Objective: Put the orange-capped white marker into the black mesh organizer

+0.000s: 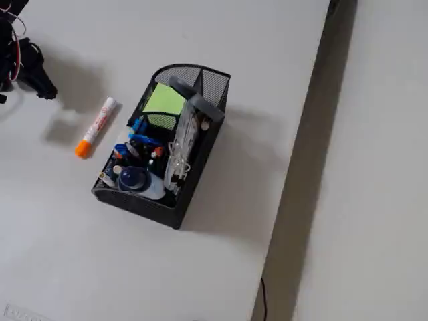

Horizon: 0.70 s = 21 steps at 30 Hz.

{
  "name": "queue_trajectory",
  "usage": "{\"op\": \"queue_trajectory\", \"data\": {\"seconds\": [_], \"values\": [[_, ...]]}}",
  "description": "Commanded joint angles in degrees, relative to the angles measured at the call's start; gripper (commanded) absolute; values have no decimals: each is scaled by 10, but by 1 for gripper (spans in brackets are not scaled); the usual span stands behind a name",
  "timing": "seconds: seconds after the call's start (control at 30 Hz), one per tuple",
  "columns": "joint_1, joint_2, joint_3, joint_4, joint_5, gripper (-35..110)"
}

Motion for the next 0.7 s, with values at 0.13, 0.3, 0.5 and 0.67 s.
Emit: {"op": "queue_trajectory", "data": {"seconds": [0.13,0.3,0.5,0.67], "values": [[-10,-3,-1,-3,-2,4],[-53,-3,-1,-3,-45,3],[-65,-3,-1,-4,-54,4],[-24,-3,14,-66,-127,10]]}}
